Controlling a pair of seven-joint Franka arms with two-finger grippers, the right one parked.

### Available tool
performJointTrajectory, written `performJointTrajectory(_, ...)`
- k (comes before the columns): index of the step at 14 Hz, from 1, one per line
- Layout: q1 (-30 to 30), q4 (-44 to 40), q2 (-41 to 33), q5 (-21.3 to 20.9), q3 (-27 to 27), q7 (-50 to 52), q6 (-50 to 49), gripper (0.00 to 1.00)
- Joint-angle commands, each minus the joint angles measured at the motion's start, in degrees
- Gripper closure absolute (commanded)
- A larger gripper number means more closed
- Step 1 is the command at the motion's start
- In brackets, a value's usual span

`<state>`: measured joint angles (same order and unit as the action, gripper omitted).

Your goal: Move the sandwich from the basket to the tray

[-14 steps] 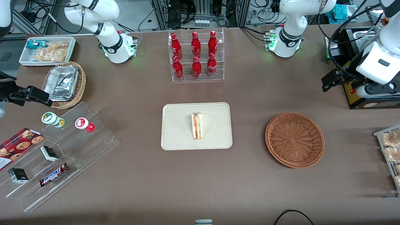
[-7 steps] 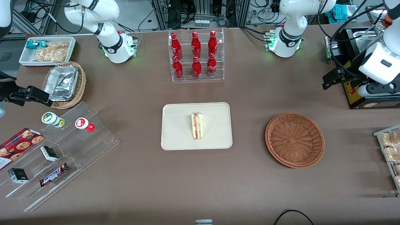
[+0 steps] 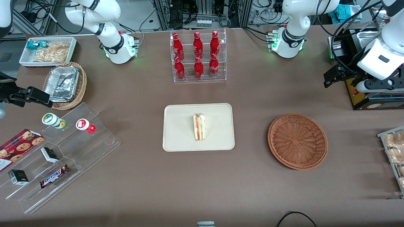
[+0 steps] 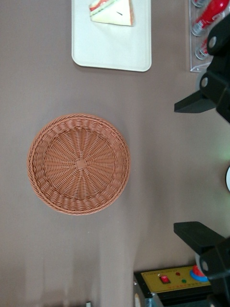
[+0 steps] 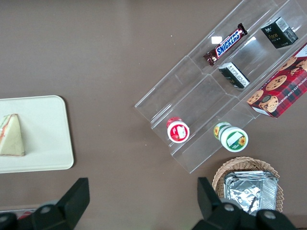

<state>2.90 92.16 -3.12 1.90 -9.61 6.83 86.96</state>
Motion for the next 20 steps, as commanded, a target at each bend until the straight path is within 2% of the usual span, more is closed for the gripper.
performJointTrajectory(1,0.70,1.53,-1.54,0.13,-0.15,-2.26,1.02,0.00)
performJointTrajectory(10,0.87,-1.11,0.04,-0.23,0.11,-2.08,0.49,0.00)
performJointTrajectory(14,0.87,-0.93,0.04,-5.14,0.11,-1.82,0.40,0.00)
performJointTrajectory(20,0.88,-0.85,-0.05,-4.62,0.11,-0.07,0.40,0.00)
